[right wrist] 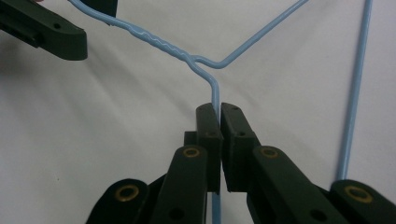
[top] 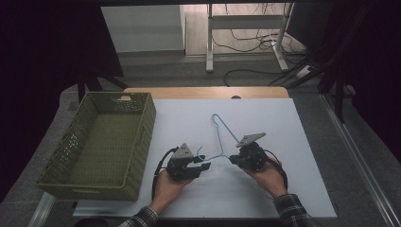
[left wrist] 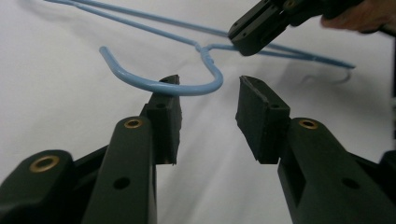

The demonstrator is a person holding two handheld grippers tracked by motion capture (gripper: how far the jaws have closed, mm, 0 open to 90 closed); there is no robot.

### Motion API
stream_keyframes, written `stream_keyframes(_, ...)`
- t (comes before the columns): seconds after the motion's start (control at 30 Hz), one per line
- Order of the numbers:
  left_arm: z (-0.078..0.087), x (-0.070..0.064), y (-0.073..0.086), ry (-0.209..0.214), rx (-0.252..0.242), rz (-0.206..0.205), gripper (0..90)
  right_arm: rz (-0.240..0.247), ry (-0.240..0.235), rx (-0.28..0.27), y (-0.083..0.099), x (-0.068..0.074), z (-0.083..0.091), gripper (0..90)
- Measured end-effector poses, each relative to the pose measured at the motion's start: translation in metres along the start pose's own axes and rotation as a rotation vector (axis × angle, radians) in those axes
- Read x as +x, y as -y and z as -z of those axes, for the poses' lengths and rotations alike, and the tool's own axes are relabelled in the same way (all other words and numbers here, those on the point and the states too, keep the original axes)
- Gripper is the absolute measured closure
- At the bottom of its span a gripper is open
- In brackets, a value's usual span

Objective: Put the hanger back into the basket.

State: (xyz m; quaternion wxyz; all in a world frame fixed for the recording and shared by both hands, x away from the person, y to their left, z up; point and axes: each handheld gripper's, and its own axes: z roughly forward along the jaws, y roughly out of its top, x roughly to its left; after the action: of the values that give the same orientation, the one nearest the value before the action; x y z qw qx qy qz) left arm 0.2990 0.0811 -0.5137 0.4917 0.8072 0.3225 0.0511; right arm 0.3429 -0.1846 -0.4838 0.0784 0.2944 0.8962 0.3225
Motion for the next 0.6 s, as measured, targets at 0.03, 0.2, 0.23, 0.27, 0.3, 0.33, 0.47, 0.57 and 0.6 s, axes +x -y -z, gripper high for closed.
stream_keyframes(0.03, 0.001, 0.000, 0.000, 0.006, -0.008, 0.008, 61.6, -0.001, -0.001, -0.001, 0.000, 0.000, 0.000, 87.2)
stream_keyframes(0.2, 0.002, 0.001, -0.001, 0.025, -0.025, 0.037, 65.5, -0.007, -0.003, -0.007, 0.000, -0.001, 0.001, 87.0)
stream_keyframes(0.23, 0.002, 0.001, -0.001, 0.030, -0.027, 0.042, 65.7, -0.009, -0.004, -0.007, 0.000, -0.001, 0.001, 87.0)
stream_keyframes(0.27, 0.002, 0.001, -0.001, 0.034, -0.029, 0.050, 65.7, -0.011, -0.004, -0.008, 0.000, -0.001, 0.001, 86.9)
stream_keyframes(0.3, 0.002, 0.001, -0.002, 0.036, -0.031, 0.050, 65.6, -0.013, -0.003, -0.009, 0.000, -0.001, 0.001, 86.7)
stream_keyframes(0.33, 0.002, 0.001, -0.002, 0.036, -0.031, 0.045, 65.4, -0.014, -0.003, -0.012, 0.000, -0.001, 0.002, 86.2)
stream_keyframes(0.47, 0.004, 0.000, -0.006, 0.030, -0.033, 0.030, 61.4, 0.002, 0.014, -0.018, 0.000, 0.000, 0.004, 78.0)
stream_keyframes(0.57, 0.006, 0.001, -0.009, 0.025, -0.037, 0.026, 60.1, 0.027, 0.042, -0.007, -0.002, 0.005, 0.004, 71.0)
stream_keyframes(0.6, 0.007, 0.001, -0.010, 0.026, -0.039, 0.027, 59.8, 0.036, 0.050, -0.004, -0.003, 0.007, 0.004, 69.9)
